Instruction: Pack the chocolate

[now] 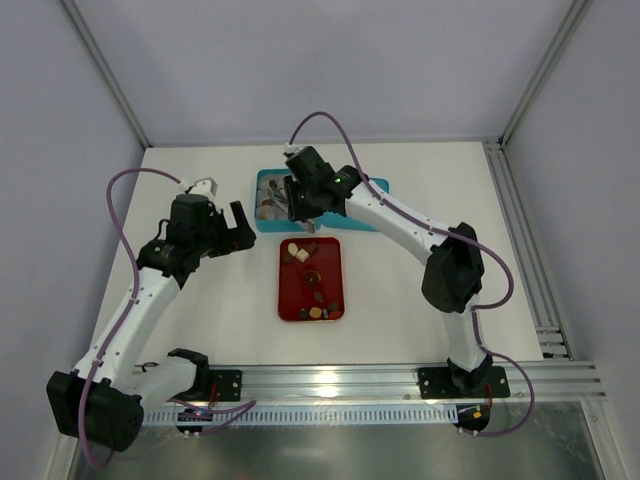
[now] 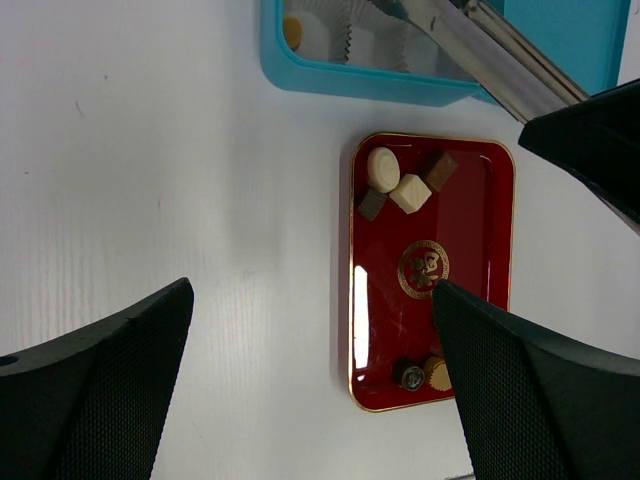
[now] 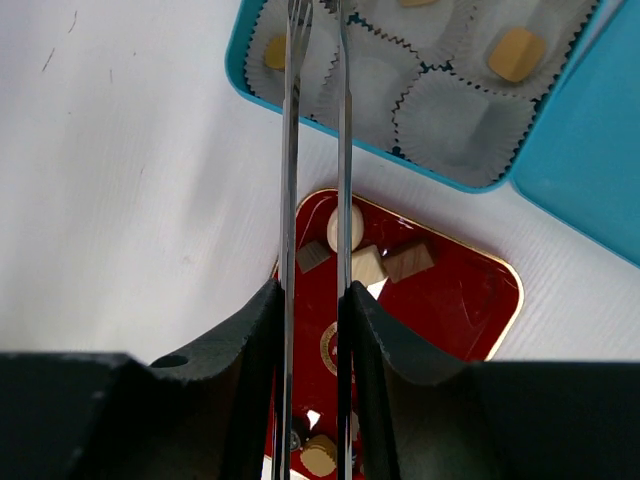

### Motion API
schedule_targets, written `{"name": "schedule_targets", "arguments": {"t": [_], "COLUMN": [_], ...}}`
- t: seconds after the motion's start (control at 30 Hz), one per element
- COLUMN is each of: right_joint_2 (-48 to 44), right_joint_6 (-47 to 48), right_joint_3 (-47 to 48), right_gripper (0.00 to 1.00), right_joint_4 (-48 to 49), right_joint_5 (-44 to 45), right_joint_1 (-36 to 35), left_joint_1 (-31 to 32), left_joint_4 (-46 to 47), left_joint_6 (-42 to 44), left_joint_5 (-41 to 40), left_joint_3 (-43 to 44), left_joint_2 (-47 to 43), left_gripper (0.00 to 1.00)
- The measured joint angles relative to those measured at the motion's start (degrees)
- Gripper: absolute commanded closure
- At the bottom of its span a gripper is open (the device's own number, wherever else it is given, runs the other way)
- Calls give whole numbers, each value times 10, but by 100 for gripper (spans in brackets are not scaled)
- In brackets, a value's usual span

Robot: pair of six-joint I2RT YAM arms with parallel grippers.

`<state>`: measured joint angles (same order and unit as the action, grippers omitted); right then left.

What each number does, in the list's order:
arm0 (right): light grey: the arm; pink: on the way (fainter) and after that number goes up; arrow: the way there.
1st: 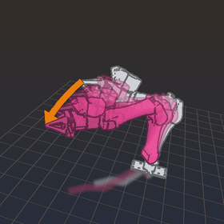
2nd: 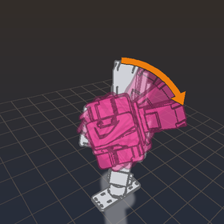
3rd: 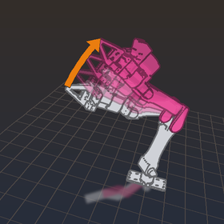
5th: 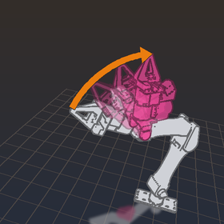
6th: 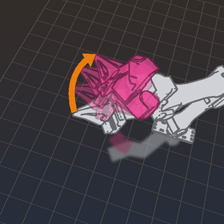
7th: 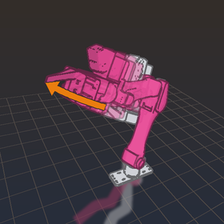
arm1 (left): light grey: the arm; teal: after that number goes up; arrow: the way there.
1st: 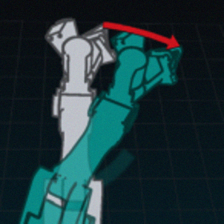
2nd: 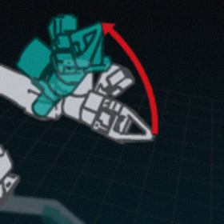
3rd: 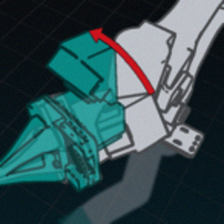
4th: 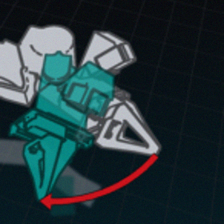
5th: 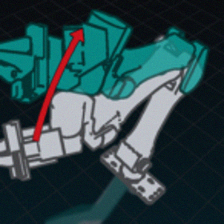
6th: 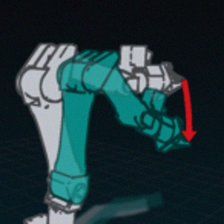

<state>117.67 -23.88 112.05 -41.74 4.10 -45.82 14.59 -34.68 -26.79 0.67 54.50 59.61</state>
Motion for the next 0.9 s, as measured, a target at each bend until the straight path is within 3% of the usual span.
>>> {"name": "schedule_targets", "arguments": {"t": [0.27,0.53,0.73,0.9], "right_joint_2": [-152,-331,-332,-303], "right_joint_6": [0,-2,-2,-1], "right_joint_3": [-128,-311,-405,-417], "right_gripper": [66,65,65,65], "right_joint_4": [8,54,72,87], "right_joint_5": [-4,-8,-17,-15], "right_joint_1": [71,254,369,412], "left_joint_1": [0,0,0,0], "left_joint_4": [0,0,1,1], "left_joint_6": [0,0,0,0], "left_joint_5": [0,9,17,25], "left_joint_3": [0,0,0,0], "left_joint_2": [0,0,0,0], "left_gripper": [0,0,0,0]}}
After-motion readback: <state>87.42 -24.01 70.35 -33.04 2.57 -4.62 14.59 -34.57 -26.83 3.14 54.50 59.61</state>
